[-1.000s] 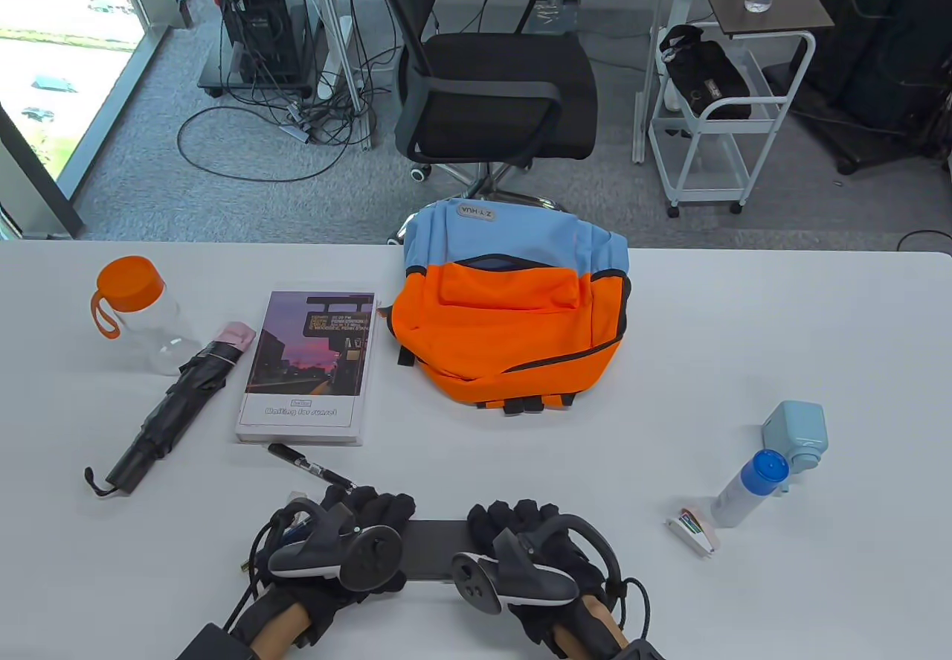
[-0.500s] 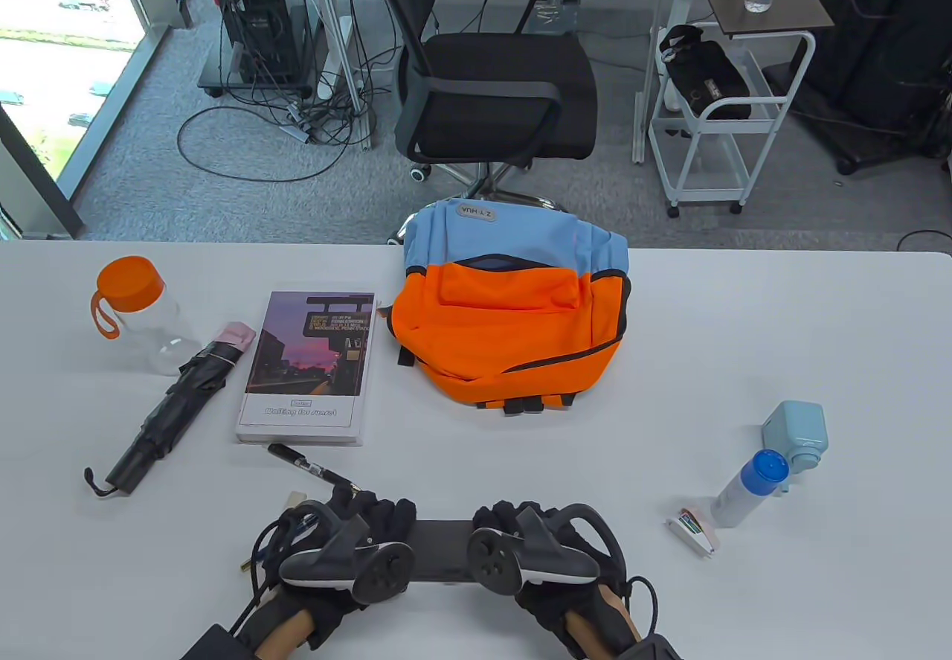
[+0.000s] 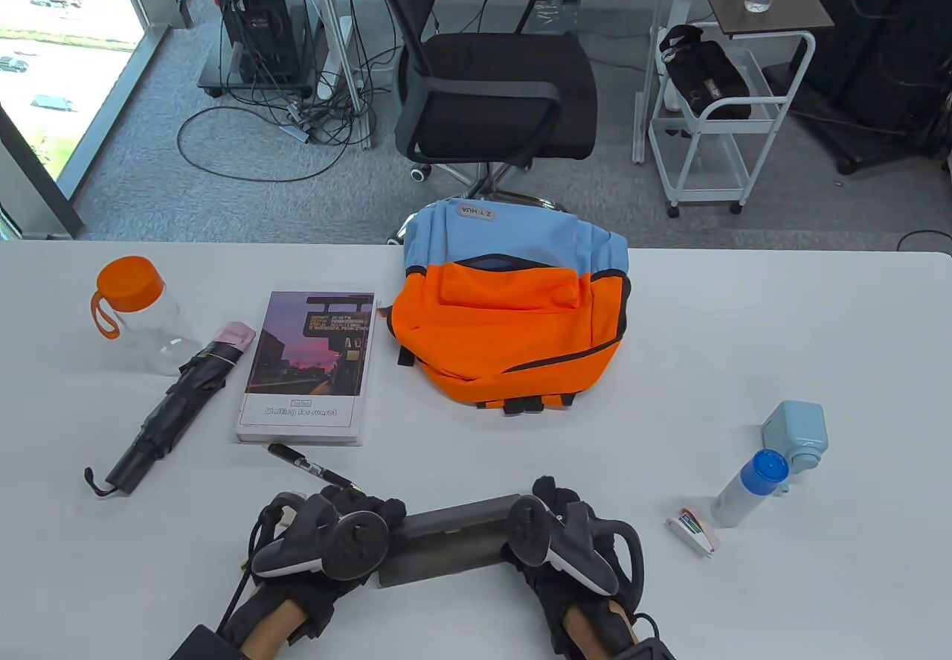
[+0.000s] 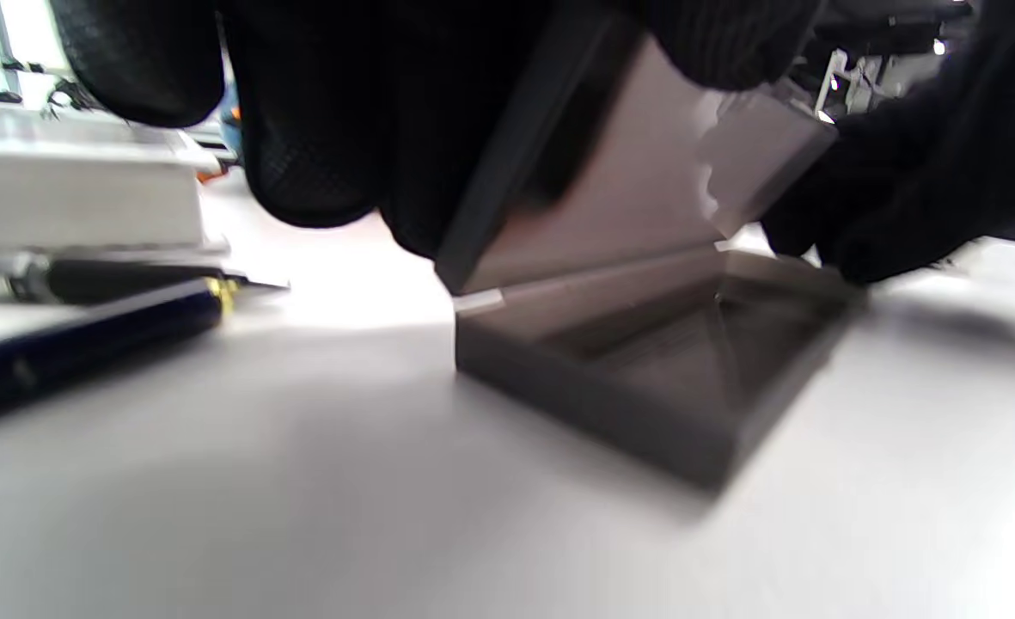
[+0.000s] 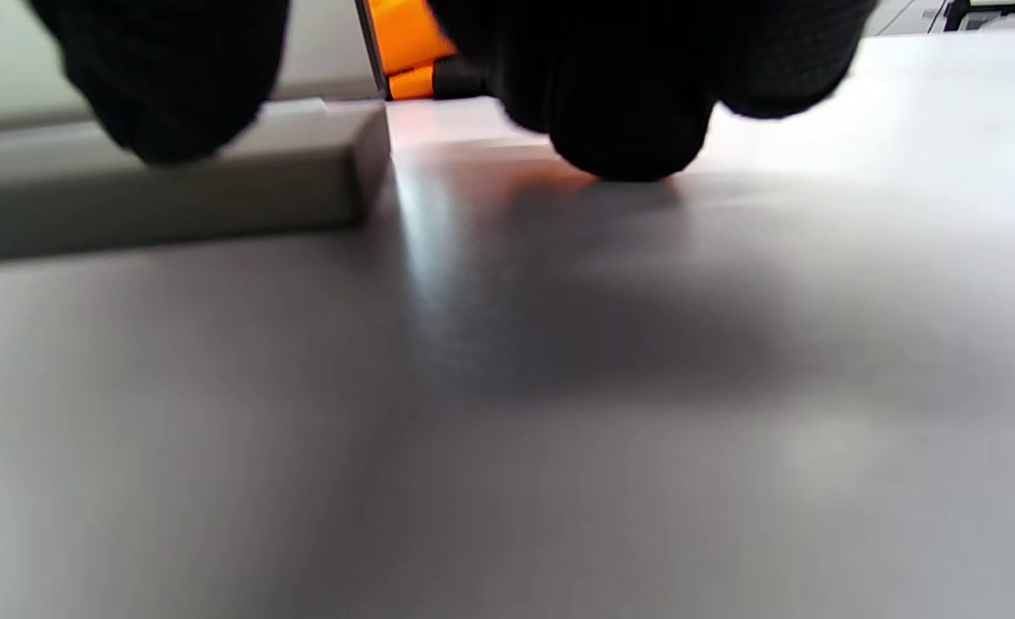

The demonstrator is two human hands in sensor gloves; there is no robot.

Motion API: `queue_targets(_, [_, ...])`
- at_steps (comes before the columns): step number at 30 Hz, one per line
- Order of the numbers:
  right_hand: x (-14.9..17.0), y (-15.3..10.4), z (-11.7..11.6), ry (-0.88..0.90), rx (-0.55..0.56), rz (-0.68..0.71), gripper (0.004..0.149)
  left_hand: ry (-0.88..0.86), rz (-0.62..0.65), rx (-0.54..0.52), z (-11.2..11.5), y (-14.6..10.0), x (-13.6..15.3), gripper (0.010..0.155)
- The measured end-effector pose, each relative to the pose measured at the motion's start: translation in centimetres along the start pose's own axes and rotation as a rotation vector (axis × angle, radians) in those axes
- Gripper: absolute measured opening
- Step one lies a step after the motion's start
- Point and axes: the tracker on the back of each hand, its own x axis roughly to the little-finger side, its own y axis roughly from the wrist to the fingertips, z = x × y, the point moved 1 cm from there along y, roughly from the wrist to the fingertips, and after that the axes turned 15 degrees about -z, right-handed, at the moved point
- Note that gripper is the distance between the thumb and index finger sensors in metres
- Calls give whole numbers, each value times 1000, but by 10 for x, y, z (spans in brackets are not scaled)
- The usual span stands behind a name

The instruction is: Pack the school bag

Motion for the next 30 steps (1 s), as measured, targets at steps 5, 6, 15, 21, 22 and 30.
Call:
queue_targets(5, [-12, 1, 2, 37, -51, 3, 61, 68, -31, 41, -16, 29, 5, 56])
queue_targets(6, [-13, 1, 2, 31, -68, -8, 61, 71, -36, 69, -18, 35, 6, 56])
queue_targets(15, [-16, 1, 0, 15, -162, -55, 60, 487, -169, 97, -11, 93, 3, 55])
queue_targets(21, [-14, 0, -1, 29, -168, -52, 62, 424, -176, 28, -27, 64, 2, 72])
queue_targets(22, [-14, 0, -1, 31, -168, -47, 62, 399, -193, 24, -33, 56, 6, 83])
queue_targets(30, [-14, 1, -1, 32, -187, -45, 62, 384, -430, 55, -20, -28, 82, 62])
